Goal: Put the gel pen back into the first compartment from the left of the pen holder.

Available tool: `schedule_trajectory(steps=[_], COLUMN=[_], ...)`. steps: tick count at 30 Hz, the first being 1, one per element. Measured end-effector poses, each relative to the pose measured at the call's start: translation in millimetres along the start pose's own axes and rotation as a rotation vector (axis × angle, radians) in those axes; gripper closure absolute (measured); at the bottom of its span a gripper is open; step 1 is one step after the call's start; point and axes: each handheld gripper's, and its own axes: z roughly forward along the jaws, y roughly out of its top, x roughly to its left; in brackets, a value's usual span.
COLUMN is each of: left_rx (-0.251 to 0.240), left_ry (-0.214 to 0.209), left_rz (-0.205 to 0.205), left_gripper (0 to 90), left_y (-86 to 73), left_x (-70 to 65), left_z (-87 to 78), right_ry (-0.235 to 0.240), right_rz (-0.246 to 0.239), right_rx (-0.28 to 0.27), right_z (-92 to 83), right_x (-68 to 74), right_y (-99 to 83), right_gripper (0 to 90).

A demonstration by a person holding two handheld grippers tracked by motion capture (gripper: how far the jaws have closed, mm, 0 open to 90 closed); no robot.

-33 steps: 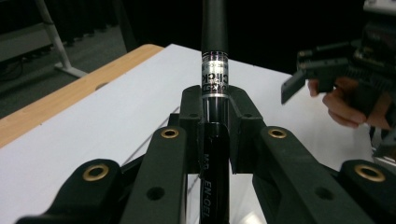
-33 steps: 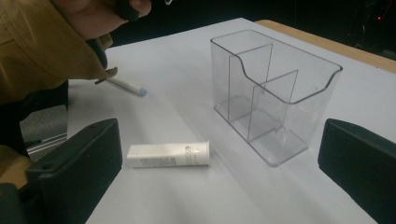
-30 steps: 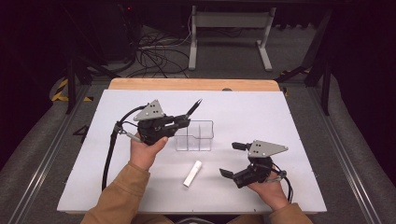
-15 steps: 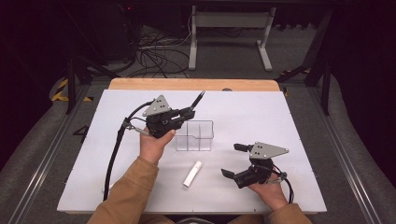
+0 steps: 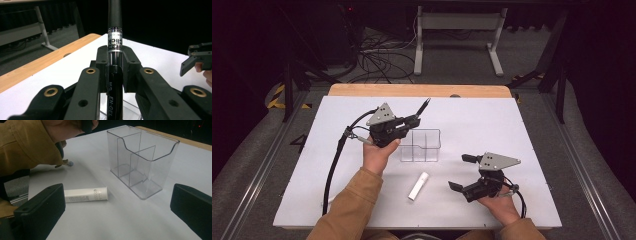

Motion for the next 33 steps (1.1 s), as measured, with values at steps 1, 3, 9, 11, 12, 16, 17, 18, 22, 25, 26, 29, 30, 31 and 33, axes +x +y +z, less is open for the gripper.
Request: schedule_trajectory(steps=[1, 3, 9, 11, 12, 16, 17, 18, 22, 25, 26, 29, 30, 31, 33], left_rx=[-0.002, 0.005, -0.025, -0.025, -0.016, -0.019, -0.015, -0.009, 0.002, 0.008, 0.013, 0.018, 0.023, 0.024, 0.026], left_ry=[-0.001, -0.004, -0.003, -0.003, -0.006, -0.022, -0.023, -0.022, -0.022, -0.026, -0.026, -0.025, -0.028, -0.027, -0.023], left_rz=[0.0, -0.003, 0.006, -0.005, -0.015, -0.03, -0.03, -0.022, -0.023, -0.037, -0.035, -0.035, -0.035, -0.036, -0.037], left_gripper=[78.8, 78.7, 78.7, 78.7, 78.7, 78.7, 78.7, 78.7, 78.6, 78.6, 78.6, 78.6, 78.6, 78.6, 78.6], left_y=[-0.9, -3.2, -13.2, -16.5, -18.0, -23.0, -23.7, -24.2, -26.7, -28.5, -28.9, -29.8, -30.1, -30.4, -31.3], left_x=[0.7, 1.1, 6.6, 8.8, 9.4, 11.2, 10.8, 10.9, 12.3, 12.0, 11.8, 10.8, 10.6, 10.5, 10.5], left_z=[0.9, 2.2, 4.3, 5.0, 5.2, 8.2, 9.0, 9.5, 10.3, 10.8, 11.1, 11.4, 11.1, 11.1, 10.9], right_ry=[0.0, 0.003, 0.014, 0.017, 0.018, 0.023, 0.023, 0.025, 0.029, 0.03, 0.03, 0.032, 0.033, 0.035, 0.035], right_rz=[-0.001, 0.0, -0.002, 0.0, 0.001, -0.002, -0.002, -0.002, -0.006, -0.006, -0.006, -0.007, -0.008, -0.008, -0.011], right_rx=[-0.001, 0.001, 0.006, 0.005, 0.005, 0.009, 0.011, 0.011, 0.013, 0.014, 0.015, 0.015, 0.016, 0.016, 0.015], right_z=[-0.1, 0.0, 1.1, 1.5, 1.7, 2.5, 2.8, 3.0, 3.5, 3.8, 3.8, 4.1, 4.2, 4.2, 4.4], right_x=[0.1, -0.1, 0.2, 0.1, 0.2, 0.7, 0.8, 0.9, 1.2, 1.6, 1.7, 1.9, 2.0, 2.2, 2.3], right_y=[0.1, 0.0, -0.6, -0.7, -0.9, -1.2, -1.3, -1.4, -1.6, -1.7, -1.7, -1.7, -1.7, -1.7, -1.7], right_gripper=[0.1, 0.1, 0.1, 0.1, 0.2, 0.1, 0.1, 0.1, 0.1, 0.1, 0.2, 0.2, 0.2, 0.2, 0.2])
